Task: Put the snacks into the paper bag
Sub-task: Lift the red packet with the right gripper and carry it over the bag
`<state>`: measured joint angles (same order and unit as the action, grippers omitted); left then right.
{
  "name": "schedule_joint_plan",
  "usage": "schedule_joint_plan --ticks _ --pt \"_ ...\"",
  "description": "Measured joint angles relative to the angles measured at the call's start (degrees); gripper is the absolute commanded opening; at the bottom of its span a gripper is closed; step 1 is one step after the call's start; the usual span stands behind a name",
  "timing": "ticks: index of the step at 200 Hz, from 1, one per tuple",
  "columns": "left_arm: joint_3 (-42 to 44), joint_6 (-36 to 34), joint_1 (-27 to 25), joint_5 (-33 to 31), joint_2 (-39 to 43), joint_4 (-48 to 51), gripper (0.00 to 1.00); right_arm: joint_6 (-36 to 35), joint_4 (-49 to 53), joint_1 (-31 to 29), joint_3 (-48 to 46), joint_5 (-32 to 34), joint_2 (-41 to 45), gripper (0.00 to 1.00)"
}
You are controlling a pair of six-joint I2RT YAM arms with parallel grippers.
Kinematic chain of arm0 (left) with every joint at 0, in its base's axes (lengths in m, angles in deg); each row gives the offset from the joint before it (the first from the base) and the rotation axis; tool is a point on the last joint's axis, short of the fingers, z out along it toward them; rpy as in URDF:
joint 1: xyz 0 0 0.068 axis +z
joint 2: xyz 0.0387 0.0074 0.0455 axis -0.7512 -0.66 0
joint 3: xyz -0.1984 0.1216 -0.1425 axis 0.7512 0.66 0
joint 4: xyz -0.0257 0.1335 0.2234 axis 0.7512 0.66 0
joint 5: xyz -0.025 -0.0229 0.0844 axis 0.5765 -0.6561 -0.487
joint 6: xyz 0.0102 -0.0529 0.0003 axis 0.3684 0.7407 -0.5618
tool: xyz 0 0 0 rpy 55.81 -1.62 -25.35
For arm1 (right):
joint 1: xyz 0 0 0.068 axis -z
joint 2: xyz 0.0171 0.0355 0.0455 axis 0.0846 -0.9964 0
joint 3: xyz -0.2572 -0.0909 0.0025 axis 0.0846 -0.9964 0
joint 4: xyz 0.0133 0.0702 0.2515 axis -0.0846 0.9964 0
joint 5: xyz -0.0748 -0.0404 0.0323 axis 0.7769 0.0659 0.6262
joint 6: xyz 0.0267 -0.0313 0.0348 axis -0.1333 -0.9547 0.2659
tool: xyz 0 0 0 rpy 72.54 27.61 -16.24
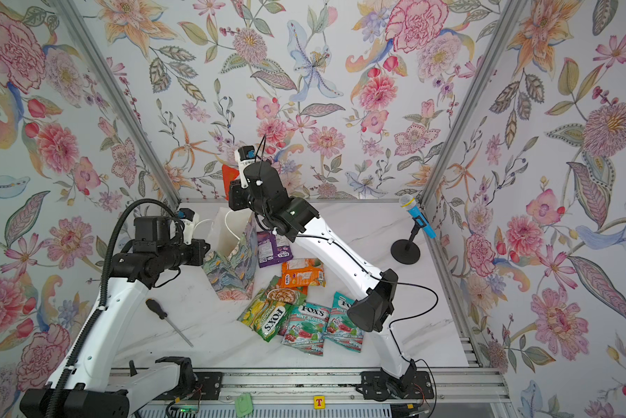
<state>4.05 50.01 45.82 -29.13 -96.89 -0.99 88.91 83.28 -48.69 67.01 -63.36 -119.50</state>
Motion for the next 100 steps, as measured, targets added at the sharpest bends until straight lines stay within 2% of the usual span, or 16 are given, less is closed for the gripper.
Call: schedule_joint_plan --ticks 100 --pt "0.0 0.0 0.0 -0.02 0.0 -0.07 0.05 -0.02 0.98 -2.14 -12.83 0.0 5.99 0.0"
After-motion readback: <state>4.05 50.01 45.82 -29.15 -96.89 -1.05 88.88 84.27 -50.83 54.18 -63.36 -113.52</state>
